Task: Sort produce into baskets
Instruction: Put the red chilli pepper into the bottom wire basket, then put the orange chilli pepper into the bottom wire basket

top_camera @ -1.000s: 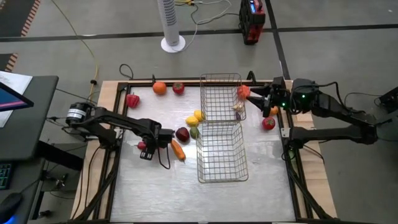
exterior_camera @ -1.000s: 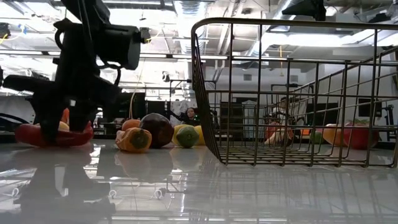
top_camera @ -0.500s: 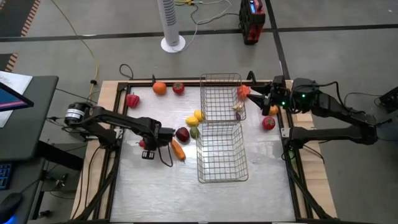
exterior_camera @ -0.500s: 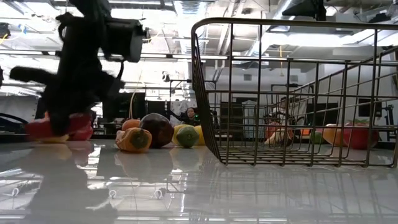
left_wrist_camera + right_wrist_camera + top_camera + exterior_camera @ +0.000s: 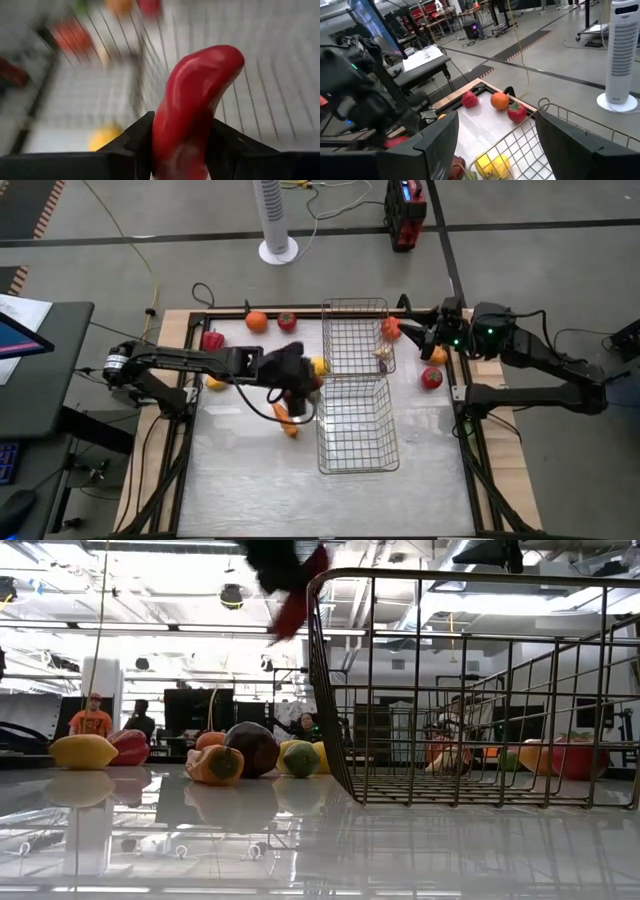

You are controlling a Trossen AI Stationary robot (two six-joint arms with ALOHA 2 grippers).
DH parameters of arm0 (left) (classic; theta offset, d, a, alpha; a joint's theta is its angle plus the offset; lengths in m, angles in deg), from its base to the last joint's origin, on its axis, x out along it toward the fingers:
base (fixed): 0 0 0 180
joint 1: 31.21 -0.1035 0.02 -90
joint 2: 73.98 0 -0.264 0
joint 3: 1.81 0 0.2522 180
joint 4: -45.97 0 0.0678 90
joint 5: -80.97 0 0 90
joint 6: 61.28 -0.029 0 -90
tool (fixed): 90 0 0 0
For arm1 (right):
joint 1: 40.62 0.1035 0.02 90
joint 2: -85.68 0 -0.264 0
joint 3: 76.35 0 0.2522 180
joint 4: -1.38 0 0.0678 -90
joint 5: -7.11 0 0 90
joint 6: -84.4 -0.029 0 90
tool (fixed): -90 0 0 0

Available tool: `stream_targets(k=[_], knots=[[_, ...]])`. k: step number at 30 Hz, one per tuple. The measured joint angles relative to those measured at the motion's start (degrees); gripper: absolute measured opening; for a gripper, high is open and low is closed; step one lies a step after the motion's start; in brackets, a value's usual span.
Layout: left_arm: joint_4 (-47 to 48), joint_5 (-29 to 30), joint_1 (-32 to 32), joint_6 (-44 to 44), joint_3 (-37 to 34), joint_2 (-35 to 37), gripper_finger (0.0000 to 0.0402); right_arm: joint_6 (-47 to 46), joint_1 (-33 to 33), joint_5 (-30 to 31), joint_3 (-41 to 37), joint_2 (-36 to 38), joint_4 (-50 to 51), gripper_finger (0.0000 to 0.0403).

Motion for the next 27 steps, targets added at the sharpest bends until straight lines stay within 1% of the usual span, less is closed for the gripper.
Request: stream_targets(k=[3, 6, 9, 11, 15, 21, 24, 27], knots=[[-11.8, 1.6, -0.8, 0.6, 0.0, -1.2, 0.0123, 0.0, -0.6, 0.0, 0.0, 0.0, -0.7, 0.0291], [-20.4, 0.9, -1.8, 5.5, 0.0, -4.1, 0.0123, 0.3, -0.7, 0.0, 0.0, -0.4, -0.8, 0.0291], [-25.9, 0.0, -2.3, 12.4, -0.1, -7.2, 0.0123, 1.1, -0.7, 0.0, 0.0, -0.7, -0.9, 0.0291], [-27.9, 0.0, -2.0, 15.8, -0.1, -8.7, 0.0126, 0.6, -0.7, -1.0, 0.0, -0.7, -0.9, 0.0291], [-26.9, -0.4, -1.8, 17.8, -0.1, -9.5, 0.0157, 0.7, -0.7, -1.1, 0.0, -0.7, -0.8, 0.0291], [-26.6, -1.2, -1.8, 17.0, -0.1, -9.5, 0.023, 0.7, -0.8, -1.5, 0.0, -0.7, -0.7, 0.0291], [-24.4, -6.3, -2.0, 21.2, -0.1, -9.2, 0.0254, 0.9, -0.8, -1.6, 0.0, -0.7, -0.6, 0.0291], [-16.3, -11.4, -2.1, 30.3, -0.1, -8.1, 0.0259, 0.9, -0.8, -1.7, 0.0, -0.7, -0.3, 0.0291]])
